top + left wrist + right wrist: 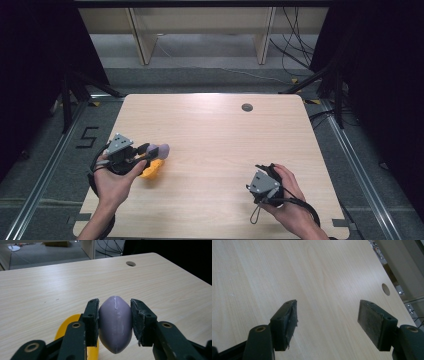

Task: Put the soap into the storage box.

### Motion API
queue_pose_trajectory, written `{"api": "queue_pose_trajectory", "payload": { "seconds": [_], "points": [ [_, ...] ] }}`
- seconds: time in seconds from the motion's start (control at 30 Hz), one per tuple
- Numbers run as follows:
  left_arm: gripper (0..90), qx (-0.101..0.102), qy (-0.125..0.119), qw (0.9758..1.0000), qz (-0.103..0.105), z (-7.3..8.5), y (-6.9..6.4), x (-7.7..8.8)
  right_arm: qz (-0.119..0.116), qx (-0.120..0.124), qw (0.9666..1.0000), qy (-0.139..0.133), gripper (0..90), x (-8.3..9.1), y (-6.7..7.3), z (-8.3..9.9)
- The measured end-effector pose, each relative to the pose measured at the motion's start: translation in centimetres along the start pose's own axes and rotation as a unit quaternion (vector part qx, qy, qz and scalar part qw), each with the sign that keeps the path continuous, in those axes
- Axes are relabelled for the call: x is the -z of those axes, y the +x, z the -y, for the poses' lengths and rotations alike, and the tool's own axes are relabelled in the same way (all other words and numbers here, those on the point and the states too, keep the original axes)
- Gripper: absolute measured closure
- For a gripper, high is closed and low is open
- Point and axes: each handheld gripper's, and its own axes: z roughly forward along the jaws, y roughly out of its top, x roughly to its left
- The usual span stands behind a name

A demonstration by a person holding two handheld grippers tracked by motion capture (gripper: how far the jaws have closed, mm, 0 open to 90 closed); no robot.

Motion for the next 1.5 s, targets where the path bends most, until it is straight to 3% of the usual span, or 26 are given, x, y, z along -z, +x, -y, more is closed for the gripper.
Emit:
{"api": "queue_pose_trajectory", "payload": {
  "seconds": [0.13,0.3,0.5,0.77,0.97,1.13,1.2,1.5],
  "points": [
    [59.4,0.002,0.000,0.9999,-0.015,0.1,0.8,-0.2,0.000,-0.010,0.9999,0.003,32.7,0.1,0.1,0.1],
    [59.4,0.008,0.001,0.9994,-0.035,0.4,1.6,-0.6,-0.002,-0.001,1.0000,0.002,32.7,0.0,0.0,0.1],
    [59.4,0.009,0.006,0.9984,-0.055,0.8,2.1,-1.4,-0.003,-0.010,0.9999,0.006,32.7,0.0,0.1,0.1],
    [59.3,0.021,0.006,0.9976,-0.066,1.3,2.6,-2.6,-0.006,-0.010,0.9999,0.005,32.6,0.0,0.2,0.1],
    [59.3,0.016,0.011,0.9969,-0.077,1.5,2.6,-3.1,-0.007,-0.010,0.9999,0.006,32.6,-0.1,0.2,0.1],
    [59.3,0.019,0.011,0.9966,-0.080,2.0,2.7,-3.5,-0.008,-0.001,1.0000,0.003,32.6,-0.2,0.1,0.1],
    [59.3,0.018,0.014,0.9966,-0.079,2.3,2.7,-3.8,-0.009,-0.011,0.9999,0.007,32.6,-0.1,0.3,0.1],
    [59.2,0.024,0.015,0.9966,-0.077,3.3,3.0,-4.1,-0.010,-0.008,0.9999,0.008,32.6,-0.2,0.3,0.1]
  ]
}}
